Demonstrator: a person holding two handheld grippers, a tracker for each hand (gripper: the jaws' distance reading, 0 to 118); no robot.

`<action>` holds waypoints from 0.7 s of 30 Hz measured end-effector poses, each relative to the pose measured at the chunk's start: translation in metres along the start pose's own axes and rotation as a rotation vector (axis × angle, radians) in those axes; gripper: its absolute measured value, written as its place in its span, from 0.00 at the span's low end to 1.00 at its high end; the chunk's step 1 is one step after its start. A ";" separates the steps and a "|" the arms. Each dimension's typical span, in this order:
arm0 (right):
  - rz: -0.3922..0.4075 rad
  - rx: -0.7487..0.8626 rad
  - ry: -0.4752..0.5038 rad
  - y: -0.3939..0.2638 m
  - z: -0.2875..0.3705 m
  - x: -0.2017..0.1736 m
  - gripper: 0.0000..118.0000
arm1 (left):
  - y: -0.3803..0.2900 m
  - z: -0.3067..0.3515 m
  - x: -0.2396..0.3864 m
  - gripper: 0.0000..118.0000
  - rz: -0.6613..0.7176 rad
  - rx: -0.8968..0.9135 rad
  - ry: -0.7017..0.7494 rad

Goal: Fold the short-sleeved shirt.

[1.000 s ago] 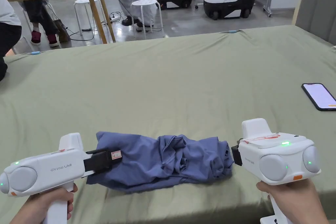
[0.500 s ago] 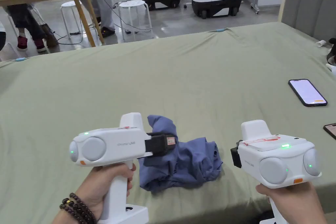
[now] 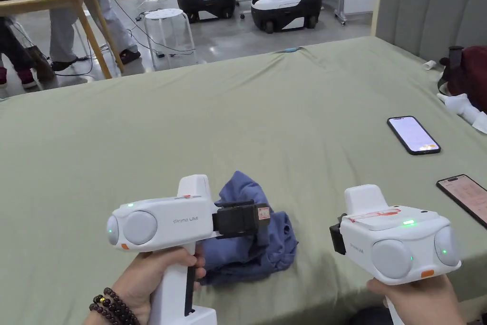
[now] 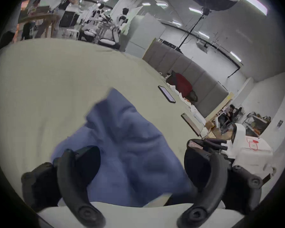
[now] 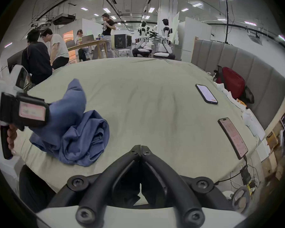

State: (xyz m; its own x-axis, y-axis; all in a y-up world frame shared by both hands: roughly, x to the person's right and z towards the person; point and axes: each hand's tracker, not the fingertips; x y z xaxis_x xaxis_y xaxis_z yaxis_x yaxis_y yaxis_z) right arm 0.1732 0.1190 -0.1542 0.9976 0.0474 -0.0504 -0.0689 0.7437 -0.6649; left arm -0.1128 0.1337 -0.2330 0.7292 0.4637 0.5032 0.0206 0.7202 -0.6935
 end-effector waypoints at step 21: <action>0.028 0.021 0.018 0.007 -0.001 -0.020 0.00 | 0.013 0.007 -0.010 0.00 -0.013 0.049 -0.008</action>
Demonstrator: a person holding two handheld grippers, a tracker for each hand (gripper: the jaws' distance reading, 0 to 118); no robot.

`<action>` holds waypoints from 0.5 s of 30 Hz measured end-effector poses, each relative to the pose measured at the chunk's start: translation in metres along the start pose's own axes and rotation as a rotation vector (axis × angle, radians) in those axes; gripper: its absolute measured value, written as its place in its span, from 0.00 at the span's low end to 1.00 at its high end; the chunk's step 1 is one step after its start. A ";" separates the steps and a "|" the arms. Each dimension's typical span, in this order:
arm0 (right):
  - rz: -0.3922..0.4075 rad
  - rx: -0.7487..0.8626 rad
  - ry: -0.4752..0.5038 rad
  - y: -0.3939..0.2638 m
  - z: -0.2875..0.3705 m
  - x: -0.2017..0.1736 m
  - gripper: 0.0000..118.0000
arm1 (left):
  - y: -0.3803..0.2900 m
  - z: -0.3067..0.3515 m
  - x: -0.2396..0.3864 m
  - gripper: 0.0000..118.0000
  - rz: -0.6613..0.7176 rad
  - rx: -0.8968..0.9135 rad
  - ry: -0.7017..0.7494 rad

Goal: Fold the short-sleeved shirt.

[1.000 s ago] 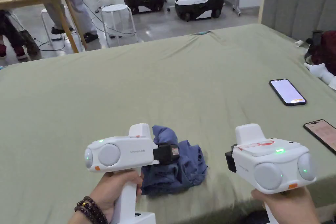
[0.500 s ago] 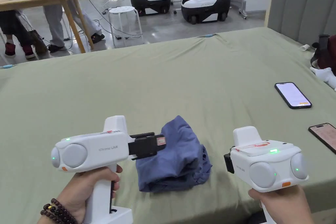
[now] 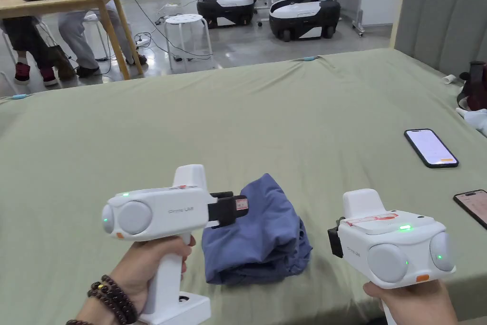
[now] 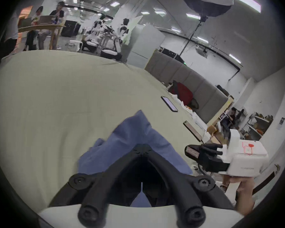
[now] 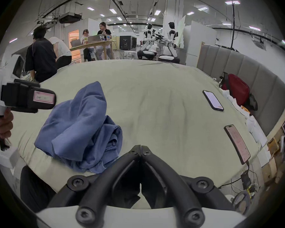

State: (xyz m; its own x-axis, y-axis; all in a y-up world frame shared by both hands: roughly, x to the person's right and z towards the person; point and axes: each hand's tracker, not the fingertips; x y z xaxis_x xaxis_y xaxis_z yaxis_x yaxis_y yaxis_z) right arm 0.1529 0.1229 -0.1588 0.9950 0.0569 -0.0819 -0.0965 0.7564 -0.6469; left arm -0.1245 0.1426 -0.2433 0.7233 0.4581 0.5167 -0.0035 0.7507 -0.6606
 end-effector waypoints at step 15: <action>-0.054 -0.058 -0.021 -0.022 -0.008 0.027 0.00 | -0.035 -0.098 0.022 0.00 0.000 -0.237 -0.059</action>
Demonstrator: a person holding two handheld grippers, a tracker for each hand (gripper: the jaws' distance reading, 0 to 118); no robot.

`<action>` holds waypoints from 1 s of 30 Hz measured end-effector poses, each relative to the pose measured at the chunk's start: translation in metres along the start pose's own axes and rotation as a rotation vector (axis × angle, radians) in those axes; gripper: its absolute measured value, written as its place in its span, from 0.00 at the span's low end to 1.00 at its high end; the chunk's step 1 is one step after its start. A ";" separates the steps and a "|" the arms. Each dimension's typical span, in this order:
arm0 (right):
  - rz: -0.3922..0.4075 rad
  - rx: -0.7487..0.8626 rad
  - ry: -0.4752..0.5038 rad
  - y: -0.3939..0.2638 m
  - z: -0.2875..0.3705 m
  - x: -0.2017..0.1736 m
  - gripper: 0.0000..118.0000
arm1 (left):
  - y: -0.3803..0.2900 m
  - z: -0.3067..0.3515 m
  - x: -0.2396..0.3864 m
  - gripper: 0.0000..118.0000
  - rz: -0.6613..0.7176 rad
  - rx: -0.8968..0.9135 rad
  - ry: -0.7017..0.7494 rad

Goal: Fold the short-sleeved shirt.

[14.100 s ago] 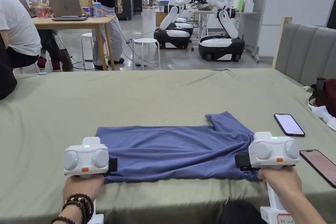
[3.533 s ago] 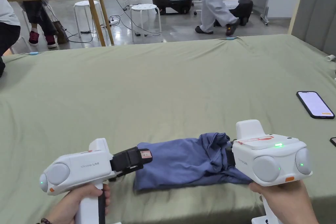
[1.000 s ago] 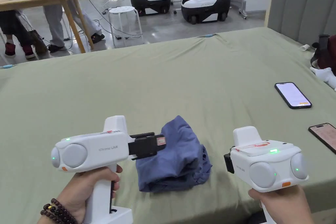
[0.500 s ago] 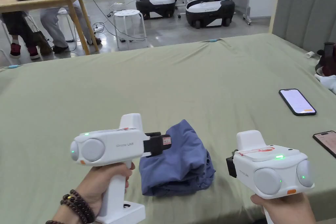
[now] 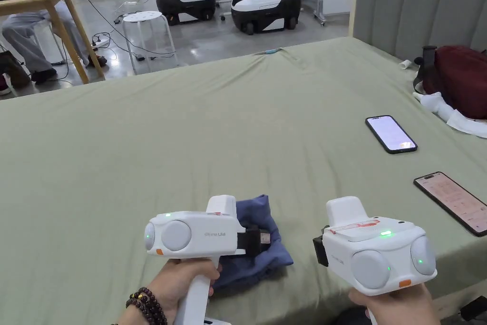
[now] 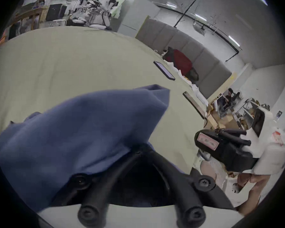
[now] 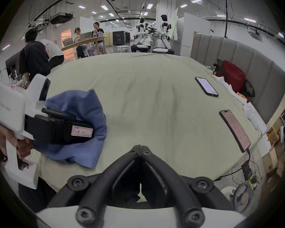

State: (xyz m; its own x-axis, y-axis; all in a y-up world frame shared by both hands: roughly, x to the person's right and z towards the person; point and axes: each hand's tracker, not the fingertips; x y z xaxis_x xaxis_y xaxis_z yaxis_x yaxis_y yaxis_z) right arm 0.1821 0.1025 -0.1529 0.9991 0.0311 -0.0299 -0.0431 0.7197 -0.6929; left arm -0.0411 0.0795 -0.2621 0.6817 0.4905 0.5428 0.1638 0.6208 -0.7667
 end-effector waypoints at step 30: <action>-0.044 -0.034 0.283 0.043 -0.083 -0.071 0.00 | -0.052 0.101 -0.071 0.93 0.398 0.258 0.005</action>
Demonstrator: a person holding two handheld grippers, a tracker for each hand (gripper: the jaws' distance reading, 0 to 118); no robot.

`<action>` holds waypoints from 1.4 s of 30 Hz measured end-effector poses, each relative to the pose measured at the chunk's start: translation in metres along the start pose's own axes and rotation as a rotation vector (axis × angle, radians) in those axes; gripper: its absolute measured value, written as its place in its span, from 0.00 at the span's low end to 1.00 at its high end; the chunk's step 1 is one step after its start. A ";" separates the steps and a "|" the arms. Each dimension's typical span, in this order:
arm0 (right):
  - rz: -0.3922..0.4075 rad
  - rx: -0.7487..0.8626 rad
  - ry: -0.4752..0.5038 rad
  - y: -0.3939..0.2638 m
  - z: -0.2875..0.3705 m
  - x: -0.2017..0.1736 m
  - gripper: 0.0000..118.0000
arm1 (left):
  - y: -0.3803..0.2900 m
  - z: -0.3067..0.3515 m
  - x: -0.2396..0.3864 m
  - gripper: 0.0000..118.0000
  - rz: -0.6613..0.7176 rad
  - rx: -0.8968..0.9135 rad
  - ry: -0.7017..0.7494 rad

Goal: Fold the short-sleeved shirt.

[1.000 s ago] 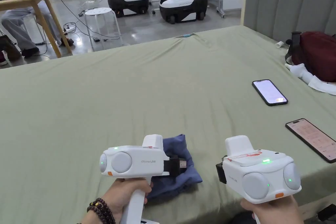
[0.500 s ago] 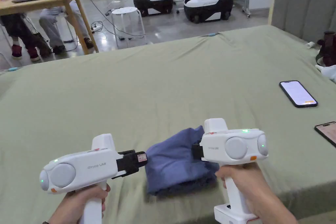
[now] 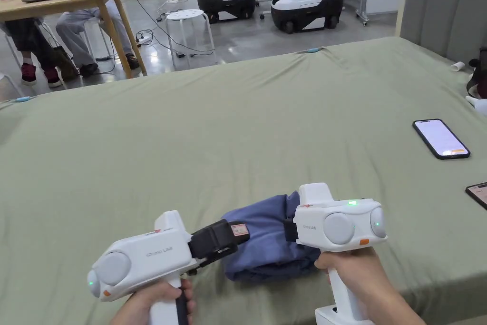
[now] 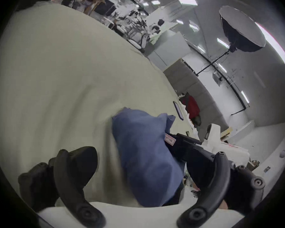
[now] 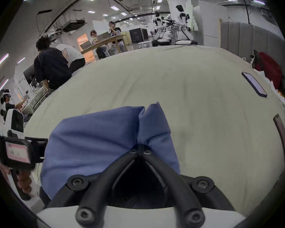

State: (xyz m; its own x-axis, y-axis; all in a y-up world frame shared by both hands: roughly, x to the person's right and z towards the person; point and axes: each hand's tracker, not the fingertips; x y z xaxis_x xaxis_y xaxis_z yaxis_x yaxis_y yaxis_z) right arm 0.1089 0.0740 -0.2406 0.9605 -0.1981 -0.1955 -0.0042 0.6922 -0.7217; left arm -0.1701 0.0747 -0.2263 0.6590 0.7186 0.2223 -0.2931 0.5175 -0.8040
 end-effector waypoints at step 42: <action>0.474 0.095 0.237 0.020 -0.069 -0.413 0.00 | 0.120 0.400 -0.358 0.32 0.058 0.158 0.203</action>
State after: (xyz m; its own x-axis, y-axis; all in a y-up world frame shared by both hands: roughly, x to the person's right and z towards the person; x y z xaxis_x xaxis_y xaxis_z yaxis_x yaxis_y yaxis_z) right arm -0.3069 0.1224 -0.2202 0.7702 0.0079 -0.6377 -0.3863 0.8014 -0.4566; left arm -0.7183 0.0656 -0.1818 0.7589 0.6493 0.0500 -0.4286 0.5557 -0.7123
